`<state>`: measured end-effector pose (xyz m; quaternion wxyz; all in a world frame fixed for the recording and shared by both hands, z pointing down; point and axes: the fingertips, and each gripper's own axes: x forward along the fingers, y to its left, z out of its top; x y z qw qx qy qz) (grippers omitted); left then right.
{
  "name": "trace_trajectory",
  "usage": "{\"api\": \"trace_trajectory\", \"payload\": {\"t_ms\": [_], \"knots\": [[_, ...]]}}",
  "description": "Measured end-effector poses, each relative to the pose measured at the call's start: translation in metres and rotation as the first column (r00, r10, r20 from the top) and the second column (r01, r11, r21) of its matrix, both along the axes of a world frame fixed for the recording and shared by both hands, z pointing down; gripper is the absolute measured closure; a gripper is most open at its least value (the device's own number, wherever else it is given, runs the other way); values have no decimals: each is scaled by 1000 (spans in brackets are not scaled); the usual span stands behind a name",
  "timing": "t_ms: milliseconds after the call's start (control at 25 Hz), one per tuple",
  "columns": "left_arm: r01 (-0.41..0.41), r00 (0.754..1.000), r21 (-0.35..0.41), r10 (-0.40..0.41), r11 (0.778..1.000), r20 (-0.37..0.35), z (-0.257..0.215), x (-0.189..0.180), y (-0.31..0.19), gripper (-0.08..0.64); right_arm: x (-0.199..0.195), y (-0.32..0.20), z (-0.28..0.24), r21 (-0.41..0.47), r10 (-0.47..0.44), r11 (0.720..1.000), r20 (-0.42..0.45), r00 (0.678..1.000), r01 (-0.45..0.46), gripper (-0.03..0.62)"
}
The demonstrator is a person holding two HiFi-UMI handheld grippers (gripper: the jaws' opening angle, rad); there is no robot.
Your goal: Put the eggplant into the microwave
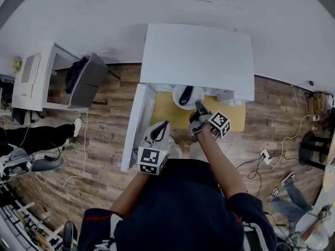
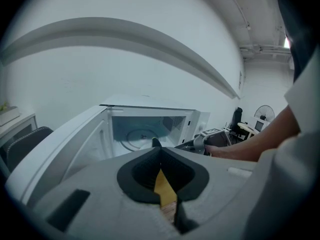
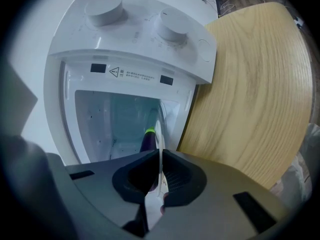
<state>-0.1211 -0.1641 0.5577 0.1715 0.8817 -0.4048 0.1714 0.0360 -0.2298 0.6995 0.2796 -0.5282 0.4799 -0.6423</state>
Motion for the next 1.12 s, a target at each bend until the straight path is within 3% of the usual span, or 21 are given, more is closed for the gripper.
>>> {"api": "trace_trajectory", "payload": {"t_ms": [600, 1120], "knots": [[36, 999, -6, -36, 999, 7, 3, -4, -7, 546, -2, -31, 11, -25, 20, 999, -29, 999, -21, 571], [55, 998, -6, -55, 998, 11, 0, -5, -11, 546, -7, -48, 19, -63, -14, 998, -85, 996, 8, 569]]}}
